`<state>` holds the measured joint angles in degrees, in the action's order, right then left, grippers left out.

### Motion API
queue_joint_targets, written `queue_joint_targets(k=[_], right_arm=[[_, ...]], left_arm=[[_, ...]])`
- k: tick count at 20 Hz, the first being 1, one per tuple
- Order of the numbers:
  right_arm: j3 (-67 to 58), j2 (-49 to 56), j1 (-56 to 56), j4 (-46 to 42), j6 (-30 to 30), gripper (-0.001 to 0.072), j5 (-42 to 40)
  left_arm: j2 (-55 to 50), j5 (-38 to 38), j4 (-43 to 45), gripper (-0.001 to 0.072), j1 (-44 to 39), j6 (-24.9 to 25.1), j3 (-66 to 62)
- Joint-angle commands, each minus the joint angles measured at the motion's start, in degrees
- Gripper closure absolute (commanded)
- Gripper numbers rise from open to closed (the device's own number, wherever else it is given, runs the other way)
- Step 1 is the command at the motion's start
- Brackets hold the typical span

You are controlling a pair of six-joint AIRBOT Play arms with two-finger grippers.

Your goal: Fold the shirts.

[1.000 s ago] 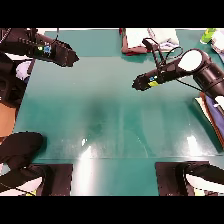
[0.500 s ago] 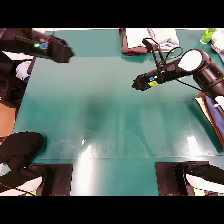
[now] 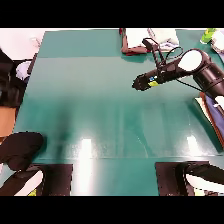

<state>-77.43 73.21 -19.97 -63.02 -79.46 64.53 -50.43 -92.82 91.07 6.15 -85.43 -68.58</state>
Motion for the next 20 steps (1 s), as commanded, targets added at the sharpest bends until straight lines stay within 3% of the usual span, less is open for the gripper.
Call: queue_joint_targets(k=[1, 8, 9, 11, 12, 16, 20], right_arm=[[0.0, 0.0, -0.1, 0.0, 0.0, 0.0693, 0.1], [0.0, 0.0, -0.1, 0.0, 0.0, 0.0694, -0.1], [0.0, 0.0, -0.1, 0.0, 0.0, 0.0694, -0.1], [0.0, 0.0, -0.1, 0.0, 0.0, 0.0694, -0.1], [-0.2, 0.0, 0.1, 0.0, 0.0, 0.0694, 0.0], [-8.6, 0.0, 2.3, 0.5, -0.1, 0.0694, 4.1], [-21.3, 0.0, 5.2, 0.4, -1.1, 0.0695, 7.3]], left_arm=[[3.0, 0.6, 1.9, 0.0087, 6.5, -0.4, 16.6], [2.9, 6.4, 5.6, 0.0088, 6.9, -4.4, 33.7], [3.0, 6.4, 5.7, 0.0151, 6.9, -5.1, 33.7], [3.0, 6.3, 5.6, 0.0594, 6.9, -5.2, 33.6], [3.0, 6.1, 5.5, 0.0679, 6.9, -5.2, 32.9], [3.0, 1.7, 3.2, 0.0681, 3.8, -5.1, 16.9], [3.0, 4.1, 3.2, 0.0682, -11.0, -9.4, -8.0]])
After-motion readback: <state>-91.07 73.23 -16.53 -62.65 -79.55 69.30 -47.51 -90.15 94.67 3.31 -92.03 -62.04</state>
